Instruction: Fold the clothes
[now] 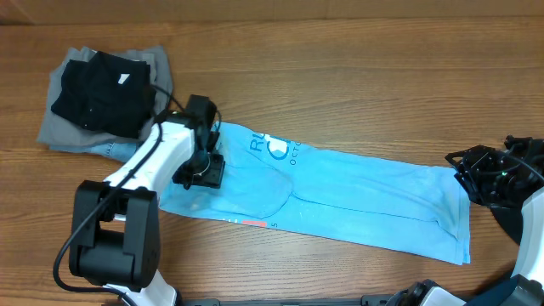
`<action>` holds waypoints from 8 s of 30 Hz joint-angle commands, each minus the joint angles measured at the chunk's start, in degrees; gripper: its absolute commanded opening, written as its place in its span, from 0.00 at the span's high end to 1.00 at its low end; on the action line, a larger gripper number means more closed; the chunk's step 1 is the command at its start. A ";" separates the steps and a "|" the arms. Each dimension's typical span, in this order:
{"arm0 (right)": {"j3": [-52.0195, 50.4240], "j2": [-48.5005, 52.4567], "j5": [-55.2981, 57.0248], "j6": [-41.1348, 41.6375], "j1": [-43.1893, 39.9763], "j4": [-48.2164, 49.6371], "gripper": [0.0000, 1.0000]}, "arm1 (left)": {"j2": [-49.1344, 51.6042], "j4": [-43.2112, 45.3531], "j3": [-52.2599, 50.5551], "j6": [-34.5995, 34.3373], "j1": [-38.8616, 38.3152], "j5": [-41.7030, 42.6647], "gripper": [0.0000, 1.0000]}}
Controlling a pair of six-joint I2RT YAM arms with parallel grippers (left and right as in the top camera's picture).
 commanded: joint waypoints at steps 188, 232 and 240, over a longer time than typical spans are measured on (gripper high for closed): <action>-0.70 19.74 19.78 12.76 9.11 11.78 0.48 | 14.91 4.00 17.03 12.68 9.79 23.47 0.40; 3.26 22.45 13.57 10.29 6.56 12.22 0.63 | 14.86 14.91 14.86 3.28 13.40 26.38 0.83; 2.78 21.73 24.20 11.56 7.13 15.47 0.53 | 14.86 14.80 14.86 3.28 13.29 27.17 0.82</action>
